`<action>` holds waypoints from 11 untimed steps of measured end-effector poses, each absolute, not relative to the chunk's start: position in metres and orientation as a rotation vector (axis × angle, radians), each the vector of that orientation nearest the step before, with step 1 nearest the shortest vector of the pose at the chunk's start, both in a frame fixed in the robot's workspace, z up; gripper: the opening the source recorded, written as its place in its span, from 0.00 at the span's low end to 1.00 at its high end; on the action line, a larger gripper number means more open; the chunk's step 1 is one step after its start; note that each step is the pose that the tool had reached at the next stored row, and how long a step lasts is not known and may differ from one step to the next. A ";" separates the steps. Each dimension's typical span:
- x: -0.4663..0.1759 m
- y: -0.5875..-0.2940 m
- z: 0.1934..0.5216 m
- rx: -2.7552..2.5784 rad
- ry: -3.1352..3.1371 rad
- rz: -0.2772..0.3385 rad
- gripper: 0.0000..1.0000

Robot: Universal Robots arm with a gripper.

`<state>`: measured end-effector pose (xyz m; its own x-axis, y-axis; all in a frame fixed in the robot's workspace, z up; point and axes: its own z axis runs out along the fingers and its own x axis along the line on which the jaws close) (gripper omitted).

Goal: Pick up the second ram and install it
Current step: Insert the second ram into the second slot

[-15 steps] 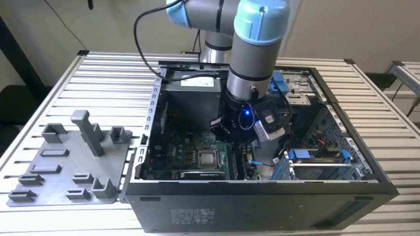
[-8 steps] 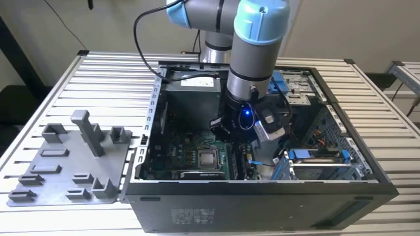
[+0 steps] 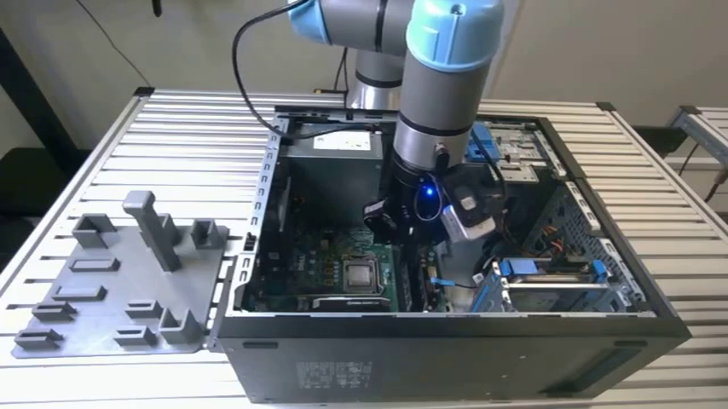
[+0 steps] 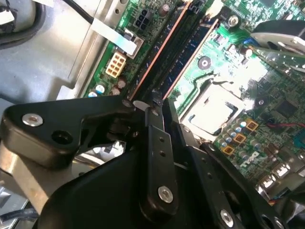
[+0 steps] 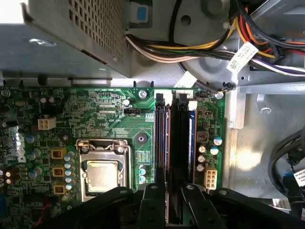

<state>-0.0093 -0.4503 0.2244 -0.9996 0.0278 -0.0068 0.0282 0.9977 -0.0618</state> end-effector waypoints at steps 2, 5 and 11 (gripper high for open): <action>-0.009 -0.450 0.233 0.044 3.134 -0.097 0.22; -0.009 -0.450 0.247 0.044 3.134 -0.097 0.22; -0.010 -0.450 0.249 0.044 3.134 -0.097 0.13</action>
